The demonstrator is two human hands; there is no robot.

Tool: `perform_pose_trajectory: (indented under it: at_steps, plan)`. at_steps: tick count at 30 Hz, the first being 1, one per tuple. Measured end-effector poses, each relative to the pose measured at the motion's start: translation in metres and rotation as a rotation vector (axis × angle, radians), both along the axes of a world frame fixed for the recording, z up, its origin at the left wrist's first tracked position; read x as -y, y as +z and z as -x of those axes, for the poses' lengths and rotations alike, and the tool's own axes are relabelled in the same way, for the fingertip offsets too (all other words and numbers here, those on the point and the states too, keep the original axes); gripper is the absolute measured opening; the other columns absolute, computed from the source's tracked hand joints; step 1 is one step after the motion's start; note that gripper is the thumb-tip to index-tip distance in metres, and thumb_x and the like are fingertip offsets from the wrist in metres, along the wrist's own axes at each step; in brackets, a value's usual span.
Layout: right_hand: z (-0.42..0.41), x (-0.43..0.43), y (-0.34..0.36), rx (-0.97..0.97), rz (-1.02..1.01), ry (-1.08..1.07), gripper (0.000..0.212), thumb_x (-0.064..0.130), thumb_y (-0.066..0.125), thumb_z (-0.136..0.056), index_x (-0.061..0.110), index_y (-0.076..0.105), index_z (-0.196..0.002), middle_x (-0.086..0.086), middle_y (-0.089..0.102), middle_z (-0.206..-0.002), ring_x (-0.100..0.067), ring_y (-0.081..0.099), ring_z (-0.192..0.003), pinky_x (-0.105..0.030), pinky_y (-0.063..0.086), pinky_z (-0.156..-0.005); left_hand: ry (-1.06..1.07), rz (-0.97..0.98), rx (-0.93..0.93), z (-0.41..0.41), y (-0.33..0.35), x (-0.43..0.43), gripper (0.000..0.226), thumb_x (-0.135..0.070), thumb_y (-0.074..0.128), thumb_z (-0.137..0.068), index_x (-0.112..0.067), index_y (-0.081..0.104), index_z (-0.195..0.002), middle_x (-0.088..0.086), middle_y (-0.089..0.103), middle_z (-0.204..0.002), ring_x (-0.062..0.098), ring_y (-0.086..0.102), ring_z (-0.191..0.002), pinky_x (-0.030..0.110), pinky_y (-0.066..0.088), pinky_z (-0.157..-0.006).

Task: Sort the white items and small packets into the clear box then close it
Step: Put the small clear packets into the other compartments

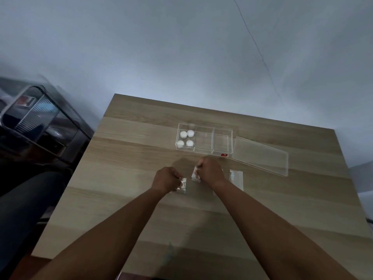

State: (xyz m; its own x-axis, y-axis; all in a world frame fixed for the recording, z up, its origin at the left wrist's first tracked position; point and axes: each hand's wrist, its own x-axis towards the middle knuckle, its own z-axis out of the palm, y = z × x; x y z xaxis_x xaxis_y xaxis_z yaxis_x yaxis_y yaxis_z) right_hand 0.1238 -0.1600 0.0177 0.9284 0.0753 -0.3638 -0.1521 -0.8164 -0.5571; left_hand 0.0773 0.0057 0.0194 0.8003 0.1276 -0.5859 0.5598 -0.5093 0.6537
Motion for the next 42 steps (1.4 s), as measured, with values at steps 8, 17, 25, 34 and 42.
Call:
perform_pose_trajectory:
  at_steps: [8,17,25,34,42]
  plan:
    - [0.000,0.005,0.000,0.008,0.000,0.041,0.006,0.008,0.071,-0.073,0.008,0.076,-0.069,-0.012,0.074,-0.079,-0.021,0.069,-0.074,-0.031,0.054,-0.069,-0.007,0.038,-0.031,-0.002,0.000,-0.002,0.025,0.003,0.076,-0.070,-0.021,0.068,-0.068,0.003,0.068,-0.062,0.019,0.064,-0.053,0.035,0.061,-0.062]
    - [0.001,0.024,0.006,-0.110,-0.320,-0.262,0.019,0.002,0.072,-0.076,0.018,0.066,-0.068,-0.005,0.066,-0.061,-0.018,0.062,-0.055,-0.039,0.056,-0.069,0.112,0.128,-0.036,-0.010,-0.001,-0.006,0.015,0.003,0.077,-0.075,-0.012,0.076,-0.074,-0.009,0.063,-0.045,-0.002,0.053,-0.033,0.014,0.043,-0.036]
    - [-0.041,0.043,0.040,0.091,-0.399,-0.300,0.011,0.006,0.074,-0.078,0.006,0.075,-0.089,-0.008,0.073,-0.076,-0.016,0.065,-0.059,-0.026,0.054,-0.061,0.213,0.017,0.085,-0.026,-0.002,-0.016,0.011,-0.003,0.075,-0.076,-0.012,0.078,-0.081,0.007,0.073,-0.077,0.015,0.063,-0.058,0.027,0.058,-0.058]
    - [-0.109,0.020,0.051,0.125,-0.146,-0.144,0.005,0.008,0.074,-0.076,0.012,0.074,-0.079,-0.002,0.071,-0.078,-0.015,0.064,-0.070,-0.023,0.046,-0.067,0.164,-0.046,0.098,-0.028,-0.003,-0.015,0.011,-0.009,0.073,-0.073,-0.013,0.078,-0.083,0.008,0.079,-0.089,0.027,0.073,-0.088,0.043,0.061,-0.081]
    - [-0.114,0.005,0.035,0.142,0.185,0.026,0.008,0.018,0.065,-0.078,0.018,0.072,-0.082,-0.005,0.076,-0.093,-0.028,0.069,-0.091,-0.032,0.051,-0.076,0.155,-0.050,0.096,-0.029,-0.005,-0.014,0.011,-0.011,0.073,-0.074,-0.012,0.079,-0.083,0.009,0.078,-0.087,0.026,0.074,-0.085,0.041,0.060,-0.081]
